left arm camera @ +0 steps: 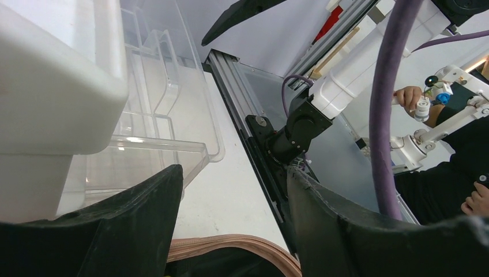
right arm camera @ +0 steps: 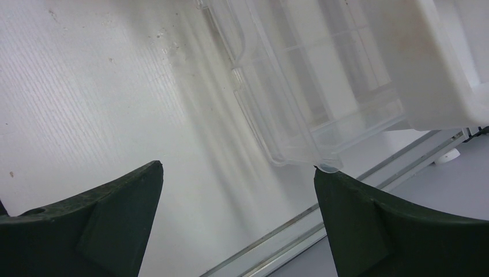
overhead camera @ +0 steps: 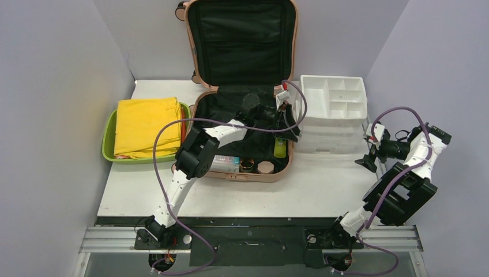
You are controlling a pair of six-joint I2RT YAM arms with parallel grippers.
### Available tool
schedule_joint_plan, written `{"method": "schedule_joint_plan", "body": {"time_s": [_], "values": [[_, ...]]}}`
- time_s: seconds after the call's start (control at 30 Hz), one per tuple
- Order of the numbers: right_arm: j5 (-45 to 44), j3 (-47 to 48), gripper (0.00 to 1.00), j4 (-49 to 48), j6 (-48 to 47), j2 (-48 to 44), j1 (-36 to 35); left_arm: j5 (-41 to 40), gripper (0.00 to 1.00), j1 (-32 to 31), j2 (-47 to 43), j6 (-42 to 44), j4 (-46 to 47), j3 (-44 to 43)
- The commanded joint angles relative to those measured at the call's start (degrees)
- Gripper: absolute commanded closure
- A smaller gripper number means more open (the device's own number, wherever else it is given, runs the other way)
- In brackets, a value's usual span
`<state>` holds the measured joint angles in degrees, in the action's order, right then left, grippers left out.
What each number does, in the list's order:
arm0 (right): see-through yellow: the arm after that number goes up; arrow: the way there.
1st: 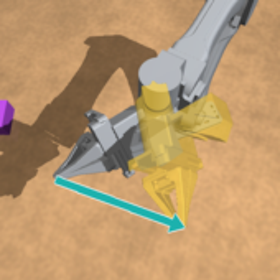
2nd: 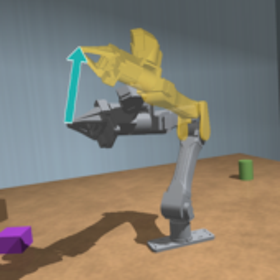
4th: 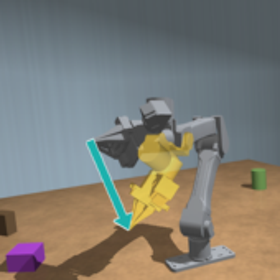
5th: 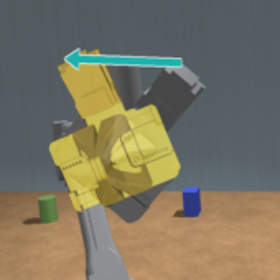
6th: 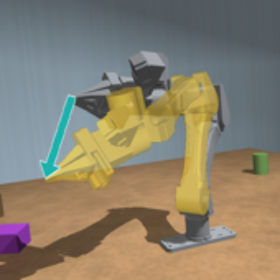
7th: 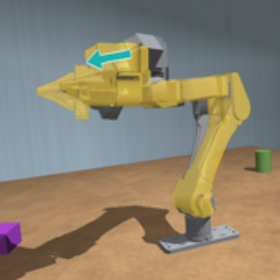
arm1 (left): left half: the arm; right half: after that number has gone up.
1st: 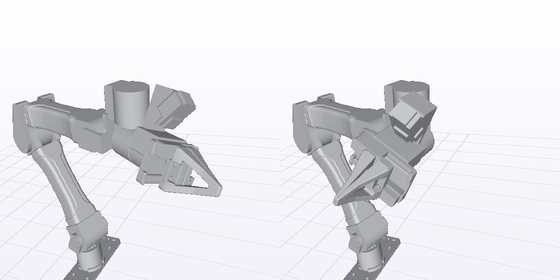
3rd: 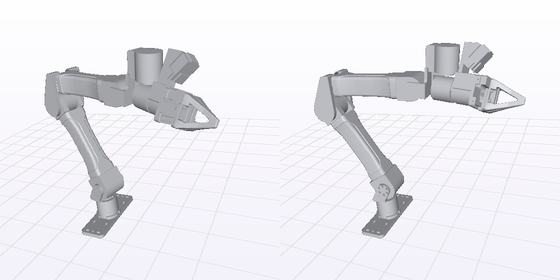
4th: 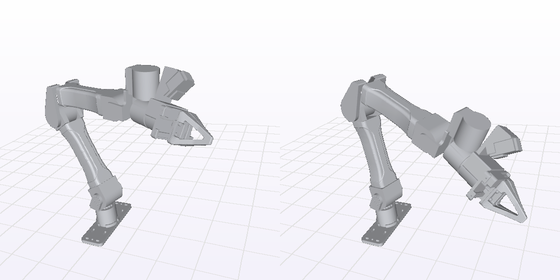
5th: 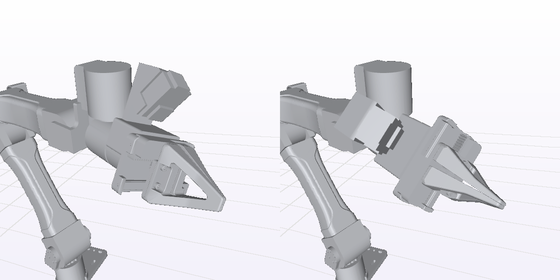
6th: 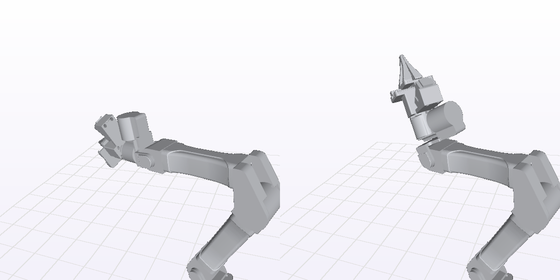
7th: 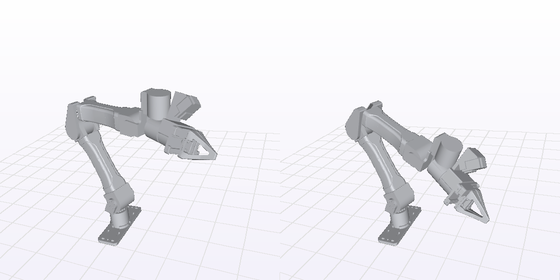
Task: Open, take out, and arrange the luggage
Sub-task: Open the drawer in the storage box.
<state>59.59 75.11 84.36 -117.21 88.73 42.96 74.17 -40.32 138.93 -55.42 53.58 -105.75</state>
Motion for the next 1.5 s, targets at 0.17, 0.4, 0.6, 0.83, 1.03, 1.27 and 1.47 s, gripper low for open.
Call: {"method": "schedule_joint_plan", "body": {"time_s": [0.17, 0.4, 0.6, 0.83, 1.03, 1.27, 1.47], "values": [[3.49, -1.74, 0.01, 5.56, -19.28, -3.12, 0.07, 1.59, 0.38, -3.32, -6.36, -1.3, 6.13, 2.46], [1.11, -3.44, 0.0, 5.59, -21.45, -2.03, 0.21, 1.62, 0.38, -3.05, -5.79, -0.59, 6.07, 3.16], [0.65, -4.35, 0.0, 5.66, -21.32, -4.29, 0.83, 1.24, 0.38, -2.59, -5.8, 0.43, 4.92, 3.05], [0.18, -5.55, 0.0, 5.61, -20.63, -6.55, 1.16, 0.76, 0.38, -2.76, -7.28, -0.93, 6.79, 4.79], [-0.39, -6.07, 0.0, 5.61, -20.04, -6.88, 2.55, 0.43, 0.38, -3.29, -7.8, -0.84, 7.51, 7.3], [-4.93, -8.57, 0.0, 5.56, -21.25, -8.58, 2.83, 0.44, 0.37, -4.2, -8.44, 0.46, 6.02, 8.62], [-3.33, -7.33, 0.0, 5.57, -19.63, -9.79, 3.6, 0.15, 0.37, -4.38, -8.72, 0.25, 6.14, 8.26]]}}
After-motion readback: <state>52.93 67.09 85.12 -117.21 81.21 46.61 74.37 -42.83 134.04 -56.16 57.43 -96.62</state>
